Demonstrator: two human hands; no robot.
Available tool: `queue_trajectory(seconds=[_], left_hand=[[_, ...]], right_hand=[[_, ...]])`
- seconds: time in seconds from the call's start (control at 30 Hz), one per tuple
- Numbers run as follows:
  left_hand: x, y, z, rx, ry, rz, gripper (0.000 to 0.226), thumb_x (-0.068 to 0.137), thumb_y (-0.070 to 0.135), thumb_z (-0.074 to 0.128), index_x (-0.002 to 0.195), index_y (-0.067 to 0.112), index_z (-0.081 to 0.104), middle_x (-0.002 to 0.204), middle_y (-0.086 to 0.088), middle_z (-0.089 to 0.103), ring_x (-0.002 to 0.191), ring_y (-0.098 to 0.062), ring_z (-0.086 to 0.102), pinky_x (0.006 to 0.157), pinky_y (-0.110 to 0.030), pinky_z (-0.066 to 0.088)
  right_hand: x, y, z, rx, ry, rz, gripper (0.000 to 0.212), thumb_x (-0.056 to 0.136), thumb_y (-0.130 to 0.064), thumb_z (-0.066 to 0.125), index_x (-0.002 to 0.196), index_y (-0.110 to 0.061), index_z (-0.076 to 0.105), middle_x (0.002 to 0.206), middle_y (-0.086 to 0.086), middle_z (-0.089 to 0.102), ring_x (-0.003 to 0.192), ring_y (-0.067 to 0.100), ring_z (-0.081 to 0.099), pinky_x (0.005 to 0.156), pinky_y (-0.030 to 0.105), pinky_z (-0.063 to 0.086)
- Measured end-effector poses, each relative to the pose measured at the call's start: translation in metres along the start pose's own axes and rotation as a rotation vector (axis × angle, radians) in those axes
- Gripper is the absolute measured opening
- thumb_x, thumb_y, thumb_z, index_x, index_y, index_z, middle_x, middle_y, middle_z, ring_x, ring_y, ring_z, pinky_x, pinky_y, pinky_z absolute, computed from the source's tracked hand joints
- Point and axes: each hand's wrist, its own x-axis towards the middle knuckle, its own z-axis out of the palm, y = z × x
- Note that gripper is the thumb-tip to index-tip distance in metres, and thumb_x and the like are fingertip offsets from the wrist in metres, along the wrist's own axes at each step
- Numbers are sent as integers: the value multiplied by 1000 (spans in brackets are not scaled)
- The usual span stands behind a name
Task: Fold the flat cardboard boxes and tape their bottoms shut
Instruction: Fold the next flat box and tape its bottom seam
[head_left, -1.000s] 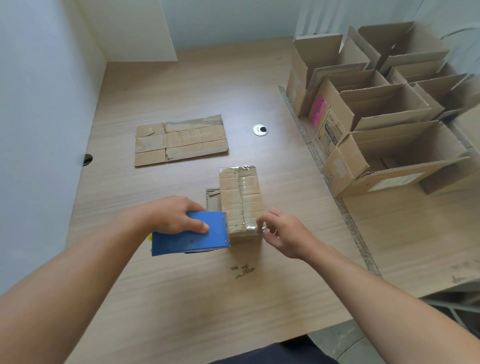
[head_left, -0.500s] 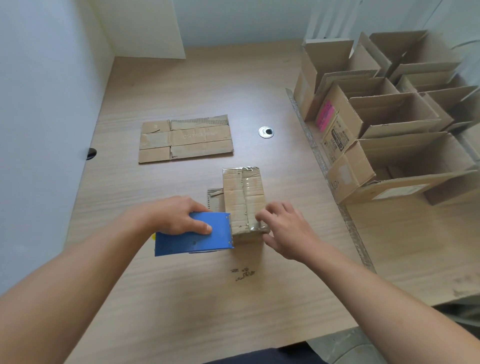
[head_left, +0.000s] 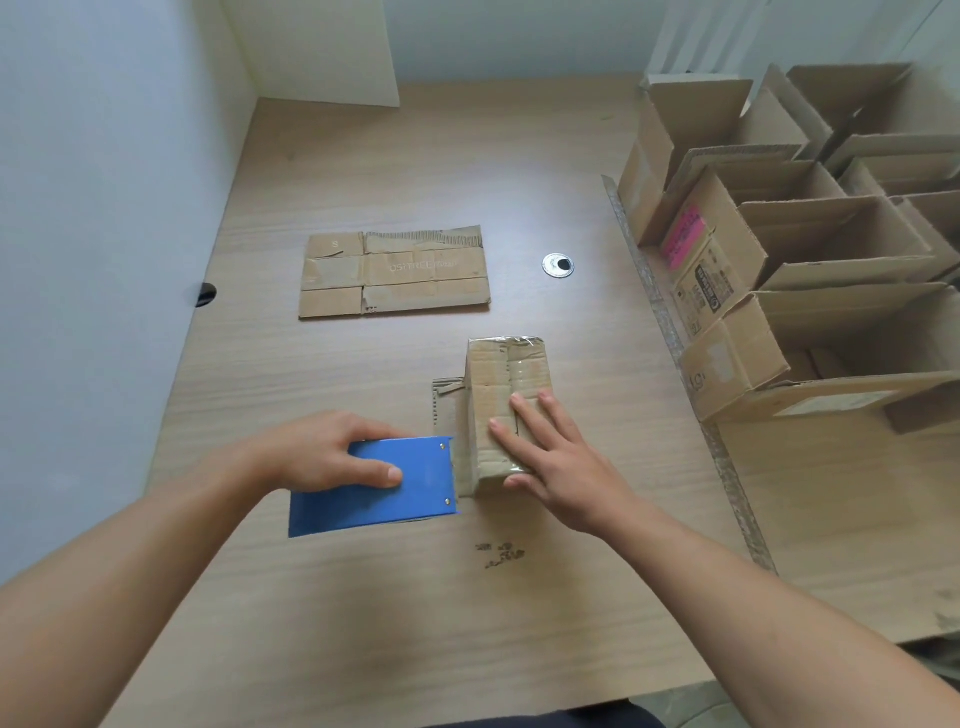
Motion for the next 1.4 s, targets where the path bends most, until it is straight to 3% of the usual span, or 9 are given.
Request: queue_trajectory(seconds=[0.2,0.4,0.53,0.77,0.97,1.07,1.13,1.27,1.4], left_hand=[[10,1,8,153,86,-97,36,81,60,62,117,62,57,100,25,68,92,-1,62,79,-24,48],[38,26,30,500,276,-180,56,75,71,47,127,51,52,109,9,67,98,-19,58,81,-34,50],[46,42,47,668,430,-243,35,87,56,46,111,32,56,93,2,61,82,-25,55,63,-33,38],[29,8,63,483,566,-307,46,95,60,38,138,44,31,96,11,61,78,-18,55,55,-30,41],[32,-16,90,318,499,-403,65,100,35,34,155,33,-2,119,-11,55,96,-31,58,81,-41,50],[35,-23,104,297,504,-428,71,102,32,36,156,34,-11,125,-14,49,99,-32,56,80,-40,47],[36,-23,107,253,503,-432,73,103,35,37,155,35,-13,122,-13,48,100,-30,53,82,-40,46],[31,-14,105,202,685,-393,66,99,41,46,156,25,17,143,-12,37,127,-30,39,106,-39,35],[27,32,129,-129,698,-16,65,96,41,58,151,14,36,152,-1,41,140,-14,35,110,-22,25]], right_hand=[[5,-4,-2,70,-48,12,64,96,-56,45,152,-53,13,152,-28,-23,138,1,-36,117,48,30],[3,-14,-4,103,-26,70,64,97,-52,50,153,-47,20,165,-14,-6,147,10,-26,118,46,29],[-2,-34,0,103,-21,65,64,97,-52,50,154,-44,21,166,-10,-3,150,15,-21,118,45,29],[-25,-50,-3,48,103,262,68,91,-71,42,152,-49,20,163,-10,9,148,17,-1,110,39,38],[-19,-57,-27,-80,93,298,62,90,-72,37,144,-41,36,135,2,38,122,27,36,93,40,41],[-14,-49,-37,-28,247,240,41,96,-55,46,128,-32,54,120,2,51,110,26,46,89,39,45],[-8,-30,-43,25,371,290,40,96,-47,52,132,-31,57,131,2,50,117,27,40,98,40,40],[9,14,-53,234,277,449,57,96,-41,55,149,-30,40,157,3,30,143,27,22,116,43,24],[8,25,-40,388,68,438,66,96,-43,58,154,-33,29,146,8,49,132,27,45,105,34,35]])
